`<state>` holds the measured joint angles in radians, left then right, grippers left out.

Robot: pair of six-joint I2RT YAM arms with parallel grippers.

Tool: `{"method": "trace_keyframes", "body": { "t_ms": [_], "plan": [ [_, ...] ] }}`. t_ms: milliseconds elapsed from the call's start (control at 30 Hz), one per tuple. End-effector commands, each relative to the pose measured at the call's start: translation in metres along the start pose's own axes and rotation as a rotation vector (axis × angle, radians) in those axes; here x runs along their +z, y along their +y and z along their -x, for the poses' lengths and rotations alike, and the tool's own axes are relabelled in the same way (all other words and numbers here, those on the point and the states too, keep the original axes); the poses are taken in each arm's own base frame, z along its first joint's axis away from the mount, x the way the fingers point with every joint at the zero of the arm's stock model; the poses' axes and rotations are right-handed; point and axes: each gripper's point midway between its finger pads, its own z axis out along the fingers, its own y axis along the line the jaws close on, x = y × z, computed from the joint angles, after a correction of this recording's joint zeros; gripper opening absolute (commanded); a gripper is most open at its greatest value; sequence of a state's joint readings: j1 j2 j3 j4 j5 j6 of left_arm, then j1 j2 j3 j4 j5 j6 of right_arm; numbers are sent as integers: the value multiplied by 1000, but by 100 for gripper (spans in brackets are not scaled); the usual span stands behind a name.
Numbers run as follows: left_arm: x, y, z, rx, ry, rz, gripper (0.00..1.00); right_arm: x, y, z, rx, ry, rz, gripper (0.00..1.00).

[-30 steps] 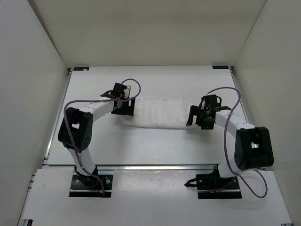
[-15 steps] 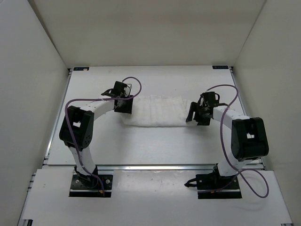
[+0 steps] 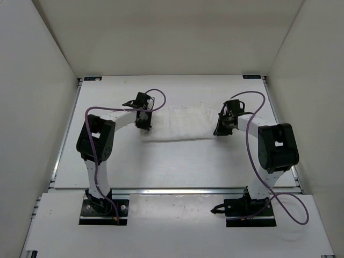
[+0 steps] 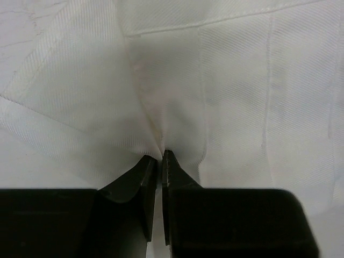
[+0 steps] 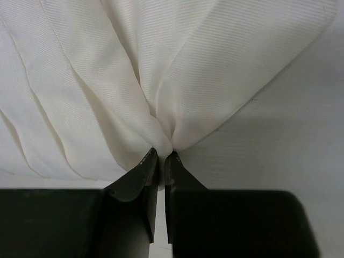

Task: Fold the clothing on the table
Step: Fold the skirt

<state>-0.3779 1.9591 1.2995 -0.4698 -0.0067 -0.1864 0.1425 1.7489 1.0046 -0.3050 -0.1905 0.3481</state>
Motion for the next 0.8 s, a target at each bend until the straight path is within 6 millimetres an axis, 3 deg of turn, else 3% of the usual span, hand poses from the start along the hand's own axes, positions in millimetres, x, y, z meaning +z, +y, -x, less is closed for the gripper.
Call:
{"method": "trace_keyframes", "body": {
  "t_ms": [0, 67, 167, 267, 367, 533, 767],
  "plan": [
    [10, -2, -19, 6, 77, 11, 18, 0, -10, 16, -17, -29, -62, 0],
    [11, -4, -13, 7, 69, 11, 17, -10, -7, 31, -39, -58, -57, 0],
    [13, -9, -9, 0, 91, -5, 17, -38, 16, 73, -85, -163, -11, 0],
    [16, -18, -16, 0, 135, -36, 15, -74, 56, 115, -164, -267, 67, 0],
    [16, -35, -9, 9, 142, -83, 14, -93, 96, 128, -230, -307, 147, 0],
    [18, -69, -12, -6, 166, -203, 14, -102, 157, 120, -338, -326, 264, 0],
    [27, -108, -2, -114, 185, -381, 11, -85, 217, 56, -479, -242, 404, 0]
  ]
}}
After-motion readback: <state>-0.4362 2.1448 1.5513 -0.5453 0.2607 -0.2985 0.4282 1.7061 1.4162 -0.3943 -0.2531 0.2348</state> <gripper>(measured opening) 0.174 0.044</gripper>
